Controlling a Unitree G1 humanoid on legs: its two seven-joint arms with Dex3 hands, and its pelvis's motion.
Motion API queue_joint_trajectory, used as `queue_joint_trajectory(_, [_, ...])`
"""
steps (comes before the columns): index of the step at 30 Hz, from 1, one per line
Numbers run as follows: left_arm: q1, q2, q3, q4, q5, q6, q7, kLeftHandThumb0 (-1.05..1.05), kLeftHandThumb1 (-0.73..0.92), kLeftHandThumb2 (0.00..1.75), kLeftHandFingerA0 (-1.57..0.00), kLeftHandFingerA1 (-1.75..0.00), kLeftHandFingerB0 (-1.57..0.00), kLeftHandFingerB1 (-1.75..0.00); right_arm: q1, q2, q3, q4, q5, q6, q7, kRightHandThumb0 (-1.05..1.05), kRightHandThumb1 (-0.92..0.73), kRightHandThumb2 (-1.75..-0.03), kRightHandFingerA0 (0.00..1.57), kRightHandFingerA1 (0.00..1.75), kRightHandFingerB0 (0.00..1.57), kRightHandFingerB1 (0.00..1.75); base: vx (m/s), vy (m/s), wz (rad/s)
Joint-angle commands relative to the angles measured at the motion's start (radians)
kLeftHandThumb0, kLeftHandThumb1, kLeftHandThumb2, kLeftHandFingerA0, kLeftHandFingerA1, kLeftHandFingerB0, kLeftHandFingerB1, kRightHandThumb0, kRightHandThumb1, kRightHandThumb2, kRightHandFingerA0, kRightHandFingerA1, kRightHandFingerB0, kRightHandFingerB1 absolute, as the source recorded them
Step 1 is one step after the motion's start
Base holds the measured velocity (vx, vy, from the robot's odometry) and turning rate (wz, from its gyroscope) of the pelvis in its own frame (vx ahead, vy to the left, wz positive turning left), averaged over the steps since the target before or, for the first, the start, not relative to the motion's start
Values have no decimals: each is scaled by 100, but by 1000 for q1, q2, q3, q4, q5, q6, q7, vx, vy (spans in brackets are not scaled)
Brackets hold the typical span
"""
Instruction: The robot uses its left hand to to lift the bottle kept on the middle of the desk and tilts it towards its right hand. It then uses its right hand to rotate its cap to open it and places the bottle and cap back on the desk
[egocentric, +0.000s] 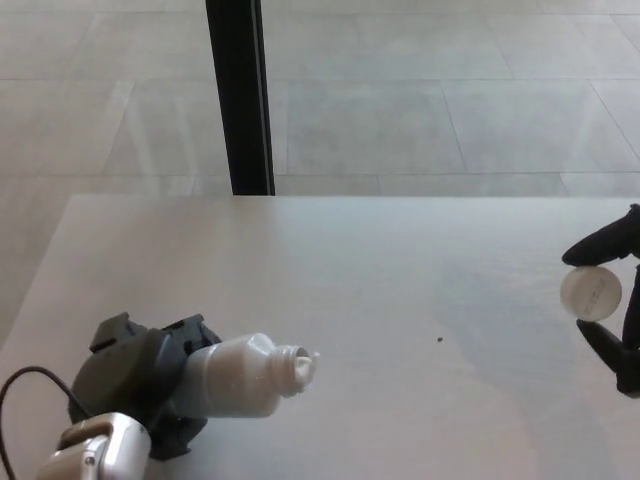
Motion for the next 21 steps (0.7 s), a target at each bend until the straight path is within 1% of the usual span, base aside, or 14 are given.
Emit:
queue_joint_trajectory(1, [-110,138,-200,44,258,223,-372,-15,82,63,-62,-70,-52,-52,49,-75,129,111,-90,-15,82,-18,-59,-98,88,163,78,127,0,0,0])
queue_joint_trajectory(2, [-125,137,-220,49,274,233,-392,-16,77,62,-66,-83,-47,-49,46,-76,156,123,-116,-3,81,-26,-53,-96,104,156,88,113,0,0,0])
queue_joint_trajectory(3, [-152,129,-253,59,303,249,-424,-14,76,62,-69,-85,-49,-50,40,-79,206,149,-163,11,83,-19,-61,-95,90,161,86,110,0,0,0])
queue_joint_trajectory(4, [-166,116,-266,62,310,265,-431,-14,75,62,-70,-99,-53,-52,33,-84,233,178,-183,0,80,-20,-61,-94,92,159,87,107,0,0,0])
queue_joint_trajectory(8, [-191,78,-296,62,303,310,-436,-16,74,63,-73,-103,-49,-55,3,-104,313,262,-253,7,74,-24,-64,-92,92,158,88,100,0,0,0])
queue_joint_trajectory(9, [-186,45,-286,57,277,343,-414,-21,85,63,-72,-104,-56,-64,-12,-111,345,321,-282,-15,64,-25,-64,-91,92,153,91,98,0,0,0])
queue_joint_trajectory(10, [-191,21,-303,66,271,333,-402,-16,76,59,-72,-122,-62,-64,-41,-120,403,407,-329,-6,65,-26,-63,-84,90,141,90,84,0,0,0])
queue_joint_trajectory(11, [-192,10,-311,70,274,332,-392,-14,67,63,-71,-141,-67,-68,-55,-120,421,446,-339,1,62,-27,-64,-82,90,130,90,81,0,0,0])
queue_joint_trajectory(13, [-204,-1,-329,77,281,342,-398,-16,71,60,-73,-134,-65,-66,-76,-126,454,496,-358,16,46,-27,-64,-82,92,125,90,81,0,0,0])
queue_joint_trajectory(14, [-205,-26,-326,84,263,350,-384,-15,73,61,-72,-130,-55,-58,-99,-125,485,558,-379,40,41,-26,-65,-81,89,126,91,80,0,0,0])
queue_joint_trajectory(16, [-202,-33,-322,74,254,362,-384,-11,74,62,-72,-127,-56,-60,-107,-124,499,589,-382,31,13,-24,-64,-81,88,133,92,82,0,0,0])
queue_joint_trajectory(17, [-203,-38,-322,74,251,370,-382,-10,73,62,-71,-127,-56,-61,-114,-125,508,605,-384,33,2,-27,-63,-69,88,128,91,74,0,0,0])
queue_joint_trajectory(18, [-200,-50,-316,77,243,380,-372,-10,77,66,-70,-110,-58,-64,-127,-121,523,639,-396,41,-14,-28,-67,-65,85,114,86,66,0,0,0])
queue_joint_trajectory(21, [-193,-66,-321,88,243,394,-367,-11,78,65,-68,-107,-55,-60,-150,-112,552,711,-401,60,-39,-28,-69,-64,81,107,74,59,0,0,0])
